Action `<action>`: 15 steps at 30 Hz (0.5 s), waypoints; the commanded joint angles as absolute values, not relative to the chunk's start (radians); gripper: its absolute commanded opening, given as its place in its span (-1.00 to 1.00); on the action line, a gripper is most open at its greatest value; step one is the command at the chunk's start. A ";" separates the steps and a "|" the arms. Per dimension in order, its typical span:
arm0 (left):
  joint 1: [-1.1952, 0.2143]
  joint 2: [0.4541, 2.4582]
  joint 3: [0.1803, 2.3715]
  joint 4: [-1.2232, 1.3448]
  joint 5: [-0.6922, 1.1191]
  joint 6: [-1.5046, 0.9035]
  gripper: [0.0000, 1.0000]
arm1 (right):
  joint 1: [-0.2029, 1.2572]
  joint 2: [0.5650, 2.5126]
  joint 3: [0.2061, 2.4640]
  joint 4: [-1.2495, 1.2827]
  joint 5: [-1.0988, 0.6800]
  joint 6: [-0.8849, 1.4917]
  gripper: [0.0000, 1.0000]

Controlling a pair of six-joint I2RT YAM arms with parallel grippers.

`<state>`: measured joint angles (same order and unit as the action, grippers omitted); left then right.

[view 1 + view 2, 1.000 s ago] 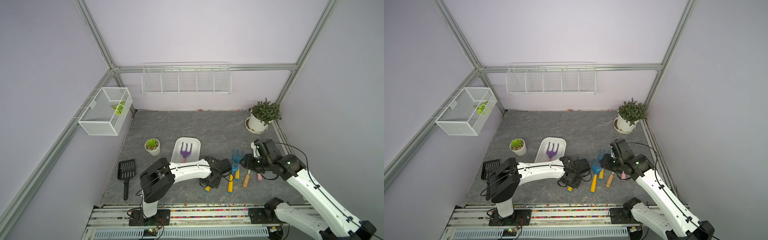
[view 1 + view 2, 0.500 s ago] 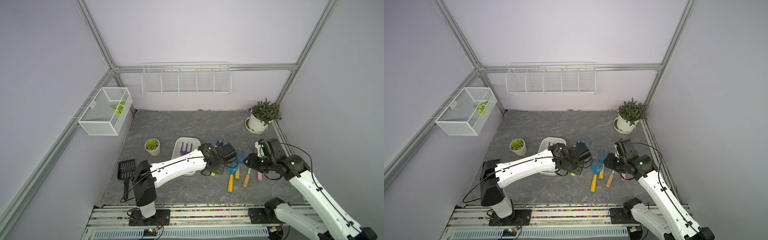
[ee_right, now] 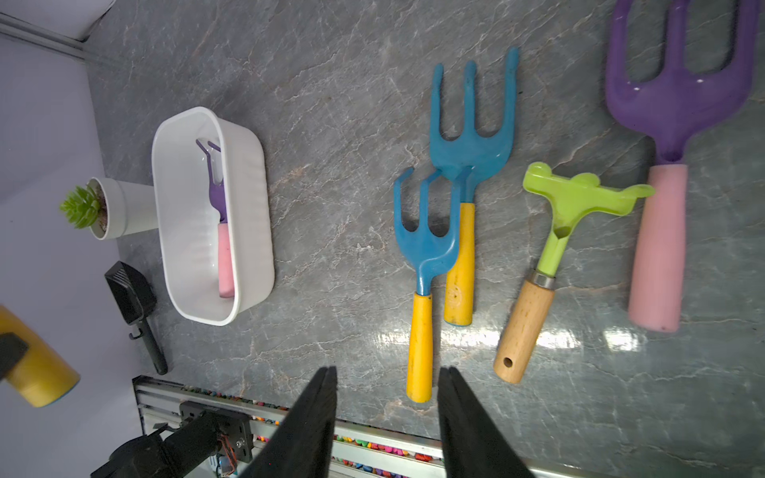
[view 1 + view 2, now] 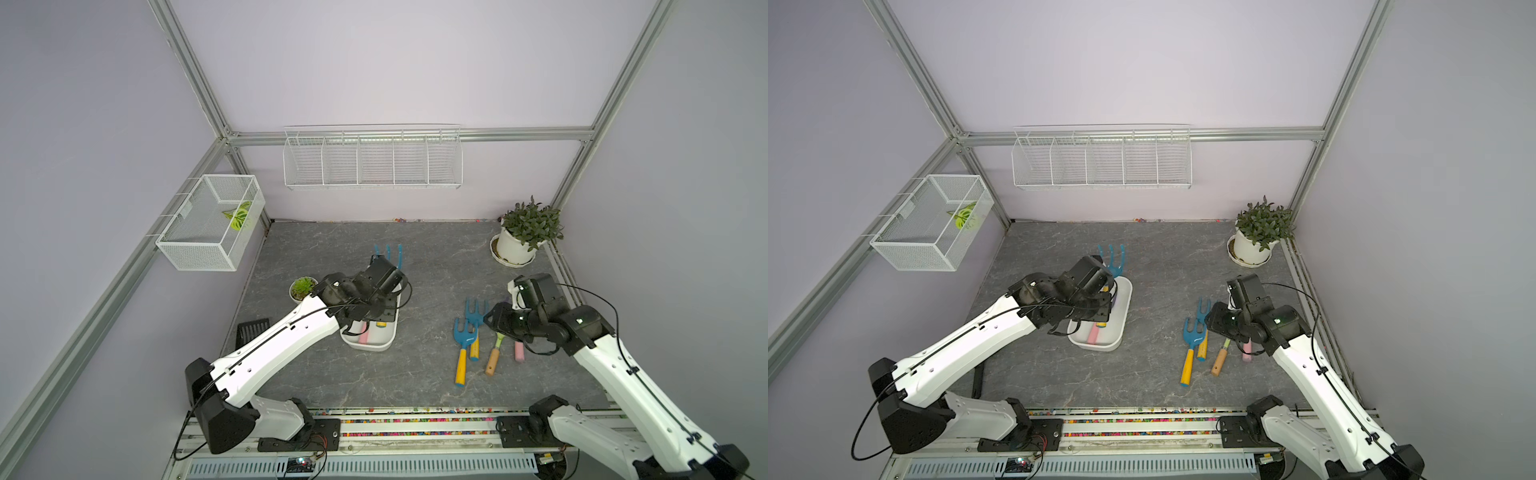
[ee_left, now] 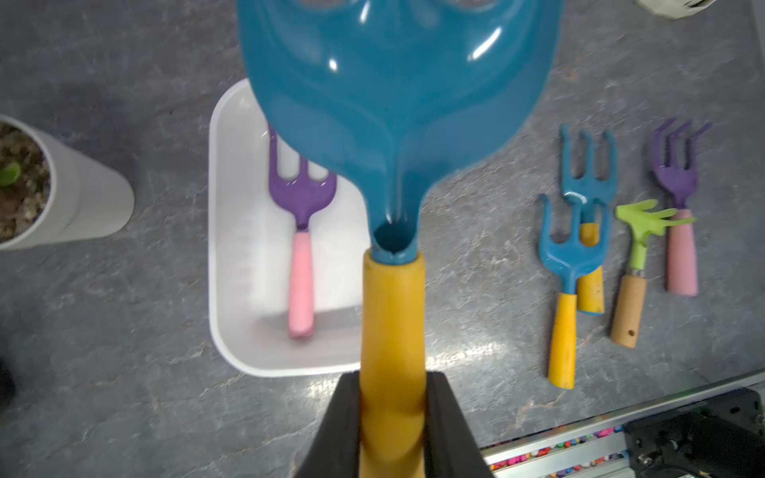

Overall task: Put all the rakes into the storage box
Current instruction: Place the rake in the storage box.

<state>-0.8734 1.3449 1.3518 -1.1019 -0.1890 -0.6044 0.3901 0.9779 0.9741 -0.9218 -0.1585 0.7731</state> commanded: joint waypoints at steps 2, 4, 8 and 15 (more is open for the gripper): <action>-0.820 1.322 1.237 -1.058 -0.104 -0.555 -0.89 | 0.384 1.022 0.981 -0.857 -0.240 0.796 -0.10; -0.792 1.332 1.186 -1.028 -0.047 -0.543 -0.90 | 0.383 1.045 0.987 -0.851 -0.259 0.796 -0.11; -0.765 1.382 1.147 -0.979 0.004 -0.524 -0.90 | 0.383 1.068 0.994 -0.841 -0.280 0.797 -0.13; -0.732 1.521 1.212 -0.928 0.049 -0.489 -0.92 | 0.385 1.054 0.992 -0.856 -0.285 0.796 -0.13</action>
<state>-0.7368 1.4811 1.1603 -0.9794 0.0143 -0.5274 0.3901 1.0687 0.9771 -0.8555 -0.2699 0.7921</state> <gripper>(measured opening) 0.219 0.434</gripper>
